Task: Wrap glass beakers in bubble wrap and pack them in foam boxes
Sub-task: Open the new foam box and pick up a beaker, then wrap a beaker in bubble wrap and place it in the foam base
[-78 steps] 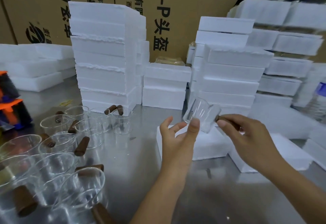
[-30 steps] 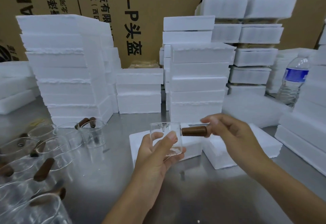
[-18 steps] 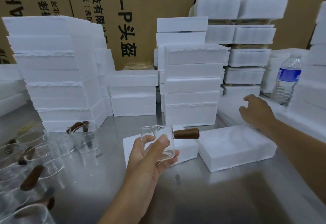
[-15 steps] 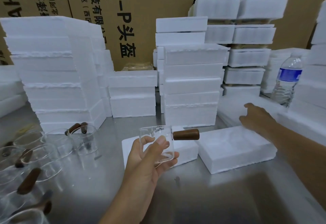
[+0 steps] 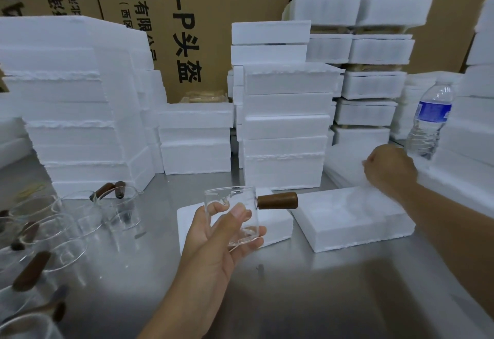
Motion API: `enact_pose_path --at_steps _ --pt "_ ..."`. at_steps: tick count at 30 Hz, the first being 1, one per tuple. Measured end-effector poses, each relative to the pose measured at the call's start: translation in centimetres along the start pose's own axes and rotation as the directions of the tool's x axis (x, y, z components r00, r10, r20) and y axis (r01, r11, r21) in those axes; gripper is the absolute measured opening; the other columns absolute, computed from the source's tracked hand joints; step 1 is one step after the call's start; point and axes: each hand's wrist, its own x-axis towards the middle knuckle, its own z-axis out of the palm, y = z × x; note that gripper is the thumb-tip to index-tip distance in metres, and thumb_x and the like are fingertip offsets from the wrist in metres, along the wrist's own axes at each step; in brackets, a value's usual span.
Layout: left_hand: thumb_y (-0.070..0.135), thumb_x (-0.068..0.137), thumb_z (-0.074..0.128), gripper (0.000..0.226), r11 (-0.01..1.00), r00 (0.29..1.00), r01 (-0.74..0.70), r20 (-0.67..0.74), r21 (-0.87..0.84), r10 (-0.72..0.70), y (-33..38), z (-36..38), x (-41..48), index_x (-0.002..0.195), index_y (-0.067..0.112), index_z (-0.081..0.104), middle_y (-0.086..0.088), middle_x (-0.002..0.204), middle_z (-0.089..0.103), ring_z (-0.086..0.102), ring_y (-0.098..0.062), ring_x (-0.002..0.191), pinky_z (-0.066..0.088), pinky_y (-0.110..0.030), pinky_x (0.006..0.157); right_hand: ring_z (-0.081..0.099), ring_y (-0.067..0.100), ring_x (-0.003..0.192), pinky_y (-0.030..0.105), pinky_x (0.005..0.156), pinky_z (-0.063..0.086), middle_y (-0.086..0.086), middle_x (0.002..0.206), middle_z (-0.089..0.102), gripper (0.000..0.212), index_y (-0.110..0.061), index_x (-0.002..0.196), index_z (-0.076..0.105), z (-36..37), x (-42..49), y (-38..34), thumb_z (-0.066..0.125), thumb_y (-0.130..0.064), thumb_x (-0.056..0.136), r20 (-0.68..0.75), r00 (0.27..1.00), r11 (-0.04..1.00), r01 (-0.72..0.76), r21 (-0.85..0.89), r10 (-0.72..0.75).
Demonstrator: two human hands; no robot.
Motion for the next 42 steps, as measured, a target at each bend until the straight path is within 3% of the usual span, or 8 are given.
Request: enact_pose_path --at_steps 7,10,17,23,30,34,38,42 --pt "0.034 0.049 0.075 0.057 0.997 0.999 0.032 -0.010 -0.065 -0.033 0.3 0.0 -0.2 0.096 0.008 0.052 -0.007 0.079 0.070 0.071 -0.031 0.073 0.058 -0.030 0.059 0.056 0.025 0.095 0.028 0.079 0.040 0.006 0.099 0.061 0.018 -0.011 0.101 0.058 -8.3 -2.1 -4.2 0.050 -0.025 0.092 -0.386 0.916 0.841 0.118 0.527 0.114" --pt "0.031 0.051 0.074 0.052 0.992 0.998 0.050 -0.019 -0.116 -0.052 0.7 0.0 -0.3 0.093 0.008 0.054 -0.012 0.084 0.067 0.071 -0.031 0.073 0.060 -0.033 0.065 0.053 0.004 0.080 0.002 0.066 0.035 -0.007 0.089 0.059 0.009 -0.016 0.090 0.058 -11.8 -5.3 -5.8 0.055 -0.025 0.090 -0.444 0.895 0.678 0.356 0.643 -0.048" --pt "0.035 0.066 0.068 0.032 0.898 0.994 0.094 0.098 -0.430 -0.058 2.8 -0.2 -1.0 0.087 0.011 0.060 -0.015 0.085 0.067 0.068 -0.027 0.071 0.058 -0.032 0.062 0.060 -0.004 0.078 0.013 0.078 0.042 -0.018 0.074 0.065 0.017 -0.024 0.073 0.059 -11.2 -15.0 -7.3 0.064 -0.017 0.088 -0.288 0.840 0.366 0.475 0.800 -0.460" --pt "0.038 0.031 0.096 0.070 0.906 0.988 0.103 0.147 -0.409 -0.046 3.0 -0.5 -1.0 0.088 0.010 0.065 -0.015 0.092 0.067 0.068 -0.027 0.072 0.058 -0.030 0.059 0.056 -0.004 0.092 0.010 0.086 0.038 -0.024 0.085 0.062 0.011 -0.033 0.078 0.058 -3.5 -21.2 -6.8 0.057 -0.034 0.089 -0.037 0.827 0.528 0.391 0.754 -0.561" --pt "0.041 0.031 0.095 0.071 0.916 0.985 0.103 0.171 -0.387 -0.039 2.8 -0.7 -1.0 0.090 0.011 0.069 -0.014 0.091 0.067 0.067 -0.024 0.068 0.056 -0.026 0.053 0.036 -0.014 0.111 0.018 0.111 0.000 -0.026 0.114 0.056 0.026 -0.038 0.102 0.057 -0.4 -23.4 -6.0 0.042 -0.052 0.086 0.088 0.591 0.559 0.690 0.461 -0.802" --pt "0.041 0.025 0.096 0.081 0.929 0.993 0.060 0.117 -0.365 -0.018 2.7 -0.8 -0.9 0.092 0.015 0.059 -0.012 0.090 0.069 0.068 -0.024 0.069 0.056 -0.026 0.055 0.039 -0.022 0.106 0.000 0.095 0.022 -0.040 0.106 0.050 0.016 -0.049 0.104 0.049 -1.3 -22.8 -5.8 0.050 -0.049 0.088 0.010 0.724 0.577 0.541 0.612 -0.690" --pt "0.046 0.045 0.084 0.059 0.987 0.999 -0.032 0.010 -0.160 0.034 2.4 -0.6 -0.8 0.090 0.019 0.058 -0.006 0.085 0.069 0.068 -0.020 0.065 0.055 -0.024 0.053 0.059 -0.008 0.092 0.001 0.074 0.040 -0.019 0.090 0.066 0.011 -0.039 0.100 0.056 -3.0 -21.0 -5.1 0.053 -0.035 0.091 -0.107 0.918 0.410 0.272 0.871 -0.382" --pt "0.046 0.043 0.084 0.067 0.991 0.996 -0.070 -0.045 0.110 0.075 1.5 -0.2 -1.0 0.099 0.022 0.057 -0.001 0.082 0.071 0.068 -0.019 0.065 0.053 -0.025 0.052 0.065 0.008 0.081 0.010 0.077 0.046 -0.006 0.083 0.070 0.033 -0.025 0.094 0.065 -4.2 -20.1 -4.6 0.038 -0.043 0.090 -0.057 0.890 0.274 0.199 0.941 -0.452"
